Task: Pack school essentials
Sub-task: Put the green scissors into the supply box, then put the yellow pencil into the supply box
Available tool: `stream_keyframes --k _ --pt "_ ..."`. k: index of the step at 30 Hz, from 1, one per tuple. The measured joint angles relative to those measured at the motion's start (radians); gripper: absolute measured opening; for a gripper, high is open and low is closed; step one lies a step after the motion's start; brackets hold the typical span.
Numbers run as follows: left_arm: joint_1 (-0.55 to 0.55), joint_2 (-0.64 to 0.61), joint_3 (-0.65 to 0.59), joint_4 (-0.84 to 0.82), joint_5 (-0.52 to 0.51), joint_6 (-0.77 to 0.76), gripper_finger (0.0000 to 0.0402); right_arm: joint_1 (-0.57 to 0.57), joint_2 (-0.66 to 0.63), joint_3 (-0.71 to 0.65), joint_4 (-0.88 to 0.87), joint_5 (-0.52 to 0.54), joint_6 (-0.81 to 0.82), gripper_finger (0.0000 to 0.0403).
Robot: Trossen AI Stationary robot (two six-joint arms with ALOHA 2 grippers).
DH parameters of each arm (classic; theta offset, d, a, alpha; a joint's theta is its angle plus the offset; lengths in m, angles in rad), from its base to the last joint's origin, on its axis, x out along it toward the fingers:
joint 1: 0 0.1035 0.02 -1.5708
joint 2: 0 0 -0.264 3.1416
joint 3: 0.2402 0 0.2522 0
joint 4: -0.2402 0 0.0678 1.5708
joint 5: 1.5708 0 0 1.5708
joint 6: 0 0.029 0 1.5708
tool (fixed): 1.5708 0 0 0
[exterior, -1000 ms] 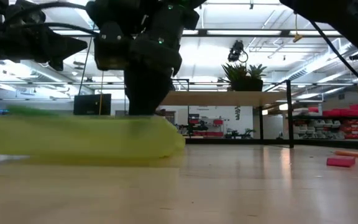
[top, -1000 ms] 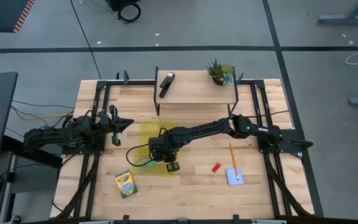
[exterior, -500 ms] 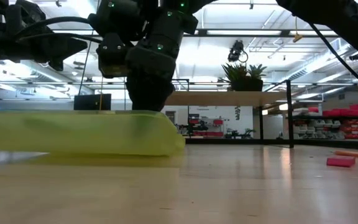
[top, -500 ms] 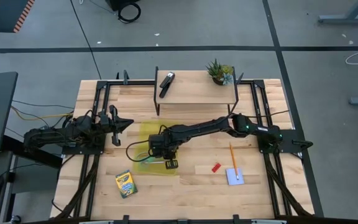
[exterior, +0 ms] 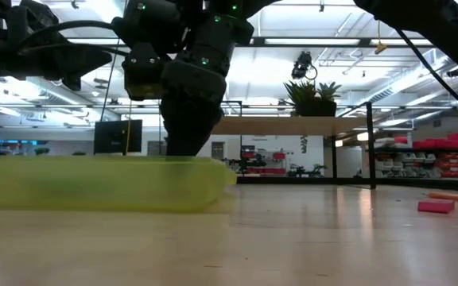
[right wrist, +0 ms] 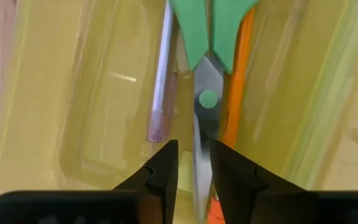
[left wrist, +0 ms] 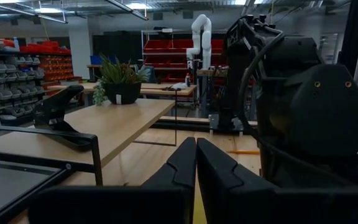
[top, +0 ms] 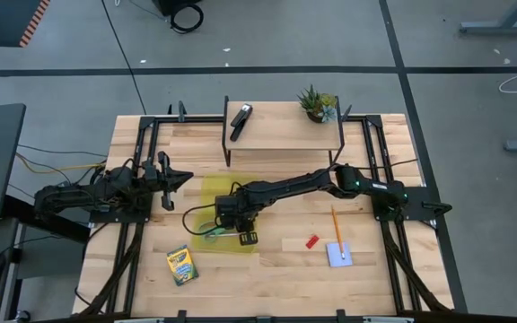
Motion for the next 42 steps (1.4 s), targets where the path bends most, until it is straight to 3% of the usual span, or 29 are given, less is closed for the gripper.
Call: stream_keyframes --k 9,20,28,36,42 --pt "0.0 0.0 0.0 -0.006 0.0 0.0 0.0027 -0.001 -0.006 0.001 0.0 0.005 -0.01 0.0122" --pt "0.0 0.0 0.0 -0.013 0.0 0.007 0.002 -0.001 -0.008 0.096 -0.088 0.027 -0.043 0.0122" --pt "0.0 0.0 0.0 -0.013 0.0 0.008 0.0029 0.008 -0.013 0.23 -0.295 0.171 -0.052 0.0122" --pt "0.0 0.0 0.0 -0.011 0.001 0.009 0.0019 0.037 -0.192 0.068 -0.312 0.282 0.009 0.0122" --pt "0.0 0.0 0.0 -0.011 0.0 0.009 0.0024 0.048 -0.452 -0.301 -0.064 0.274 0.07 0.0122"
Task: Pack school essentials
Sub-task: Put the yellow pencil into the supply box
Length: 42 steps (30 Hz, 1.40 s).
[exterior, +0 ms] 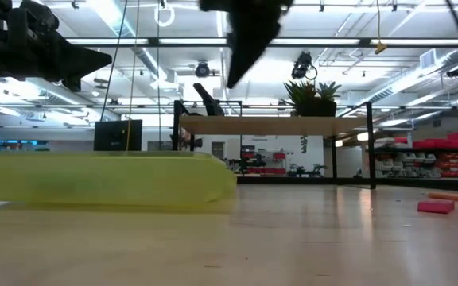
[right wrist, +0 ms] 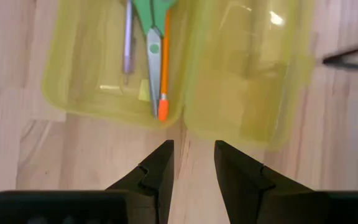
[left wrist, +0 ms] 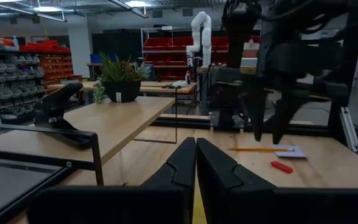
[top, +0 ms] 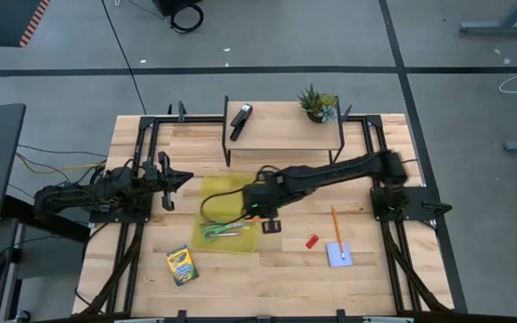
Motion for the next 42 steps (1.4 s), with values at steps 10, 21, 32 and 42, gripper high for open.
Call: stream_keyframes --k 10,21,32,42 --pt "0.0 0.0 0.0 0.0 0.001 0.0 0.0023 0.117 -0.339 -0.593 0.235 0.0 0.399 0.0122" --pt "0.0 0.0 0.0 -0.001 0.001 0.0 0.0026 0.219 -0.356 -0.733 0.109 0.058 0.726 0.0122" --pt "0.0 0.0 0.0 -0.001 0.001 0.0 0.0021 0.259 -0.363 -0.739 0.016 0.079 0.897 0.0122" --pt "0.0 0.0 0.0 -0.001 0.001 0.0 0.0025 0.315 -0.363 -0.739 0.012 0.076 1.02 0.0122"
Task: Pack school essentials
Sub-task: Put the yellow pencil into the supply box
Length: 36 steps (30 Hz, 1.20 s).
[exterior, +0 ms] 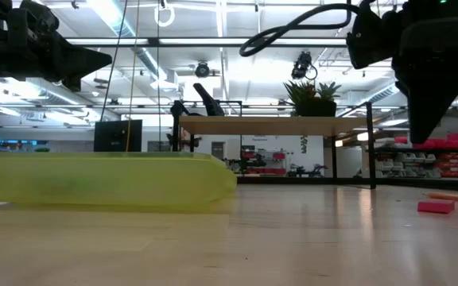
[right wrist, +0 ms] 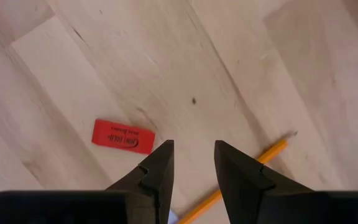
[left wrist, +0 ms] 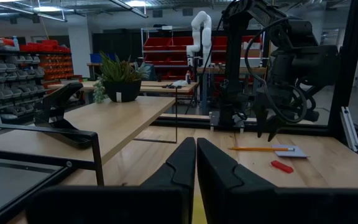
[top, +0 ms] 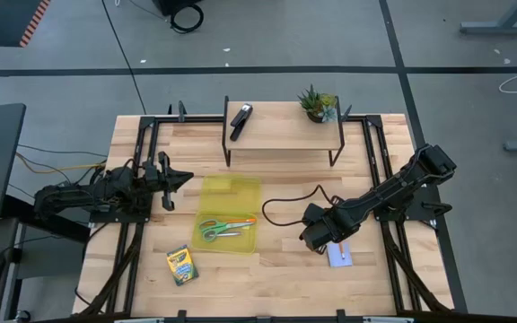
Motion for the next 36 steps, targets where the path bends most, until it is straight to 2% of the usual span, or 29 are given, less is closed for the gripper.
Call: stream_keyframes --k 12,15,20,23,29,36 --pt "0.0 0.0 0.0 0.0 0.0 0.0 0.0021 -0.011 0.0 -0.012 -0.046 -0.048 0.148 0.0122" --pt "0.0 0.0 0.0 0.0 0.0 0.0 0.0024 -0.013 0.0 -0.064 -0.032 -0.082 0.178 0.0122" --pt "0.0 0.0 0.0 0.0 0.0 0.0 0.0031 -0.007 0.0 -0.223 0.108 -0.17 0.202 0.0122" --pt "0.0 0.0 0.0 0.0 0.0 0.0 0.0031 -0.002 -0.006 -0.268 0.154 -0.176 0.223 0.0122" --pt "0.0 0.0 0.0 0.0 0.0 0.0 0.0023 -0.003 0.001 -0.241 0.149 -0.156 0.204 0.0122" --pt "0.0 0.0 0.0 0.0 0.0 0.0 0.0032 -0.02 0.002 -0.215 0.124 -0.16 0.181 0.0122"
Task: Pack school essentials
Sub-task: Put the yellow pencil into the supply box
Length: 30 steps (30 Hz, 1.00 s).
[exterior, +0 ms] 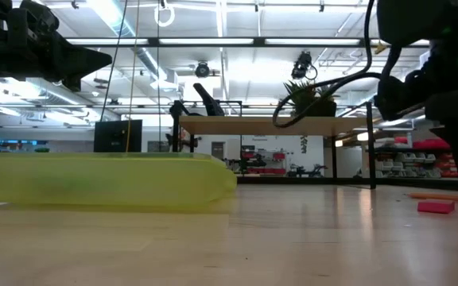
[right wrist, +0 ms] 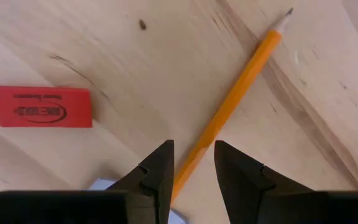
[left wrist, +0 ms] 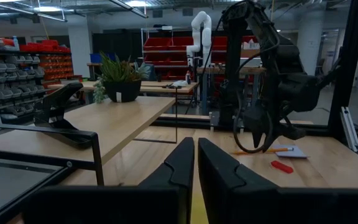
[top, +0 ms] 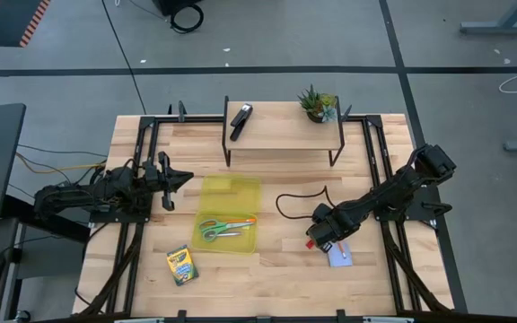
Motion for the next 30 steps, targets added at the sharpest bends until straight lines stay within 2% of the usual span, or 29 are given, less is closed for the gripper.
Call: stream_keyframes --k 10,22,30 --pt "0.0 0.0 0.0 0.0 0.0 0.0 0.0025 -0.011 0.0 0.0 -0.023 -0.011 -0.004 0.0122" --pt "0.0 0.0 0.0 0.0 0.0 0.0 0.0033 -0.007 0.0 0.0 -0.062 -0.087 0.012 0.0122" --pt "0.0 0.0 0.0 0.0 0.0 0.0 0.0027 0.028 -0.001 0.0 -0.07 -0.098 0.05 0.0122"
